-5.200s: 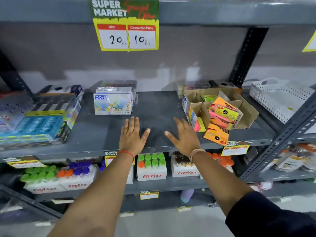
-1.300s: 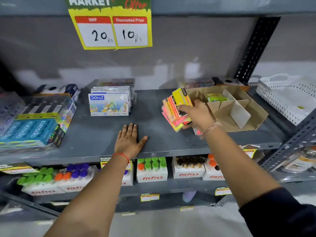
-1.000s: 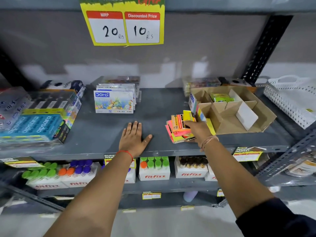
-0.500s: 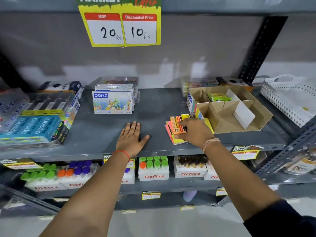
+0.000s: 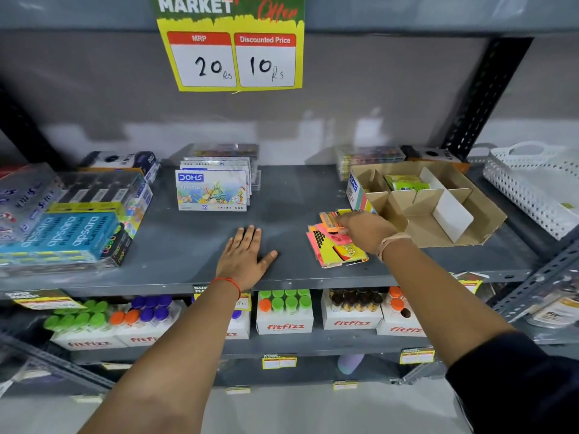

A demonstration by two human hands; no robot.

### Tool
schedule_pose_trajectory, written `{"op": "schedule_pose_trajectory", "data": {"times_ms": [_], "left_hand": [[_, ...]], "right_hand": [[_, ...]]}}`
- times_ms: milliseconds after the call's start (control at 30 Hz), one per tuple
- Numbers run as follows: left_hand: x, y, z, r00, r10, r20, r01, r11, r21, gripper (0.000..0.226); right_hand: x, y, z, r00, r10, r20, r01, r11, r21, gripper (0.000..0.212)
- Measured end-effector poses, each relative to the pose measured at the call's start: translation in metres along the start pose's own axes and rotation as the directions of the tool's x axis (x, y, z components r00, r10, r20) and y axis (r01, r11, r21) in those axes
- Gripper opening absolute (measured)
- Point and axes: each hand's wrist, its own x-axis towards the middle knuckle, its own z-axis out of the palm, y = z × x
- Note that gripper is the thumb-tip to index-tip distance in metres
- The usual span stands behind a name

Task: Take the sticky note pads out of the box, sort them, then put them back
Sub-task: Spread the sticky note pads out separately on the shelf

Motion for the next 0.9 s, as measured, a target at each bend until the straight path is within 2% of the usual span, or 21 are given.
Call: {"op": "schedule_pose_trajectory", "data": {"times_ms": [33,100,167,367,600,700,833,900], "left_hand": [[0.000,0.000,0.000,1.000,0.000,-0.003,0.000,1.000,0.001,0.069],[-0.001,-0.001,0.001,1.000,-0.002,-0.014,0.002,1.000,-0.006,0.069],[-0.001,-0.001,0.002,1.000,-0.006,-0.023,0.005,1.000,-0.009,0.070],[-0.001,0.000,0.001,1.000,-0.006,-0.011,0.007,1.000,0.003,0.069],[-0.001,0.000,0.000,0.999,-0.003,-0.036,0.001,0.999,-0.043,0.069],[0.000,-0.001,-0.001,0.999,0.005,-0.048,-0.009,0.997,-0.079,0.067],[0.002,-0.006,-0.004,0.998,0.013,-0.053,-0.017,0.997,-0.079,0.063],[0.003,-0.009,-0.004,0.999,0.009,-0.049,-0.012,0.998,-0.060,0.062]], "right_hand": [[0.000,0.001,-0.005,0.999,-0.005,0.045,0.003,0.999,0.044,0.046],[-0.006,0.001,-0.017,0.985,-0.057,0.165,0.046,0.996,0.071,0.070],[-0.009,0.000,-0.019,0.966,-0.083,0.243,0.092,0.995,-0.026,0.090],[-0.005,0.002,0.002,0.995,-0.073,0.075,0.080,0.992,-0.098,0.074],[0.007,0.011,-0.027,0.997,-0.062,-0.052,0.065,0.996,0.056,0.049],[0.022,0.016,-0.038,0.998,-0.057,-0.022,0.059,0.994,0.096,0.049],[0.039,0.009,-0.037,0.992,-0.037,0.122,0.037,0.999,0.003,0.053],[0.045,0.006,-0.032,0.989,-0.037,0.145,0.045,0.998,-0.049,0.047]]}}
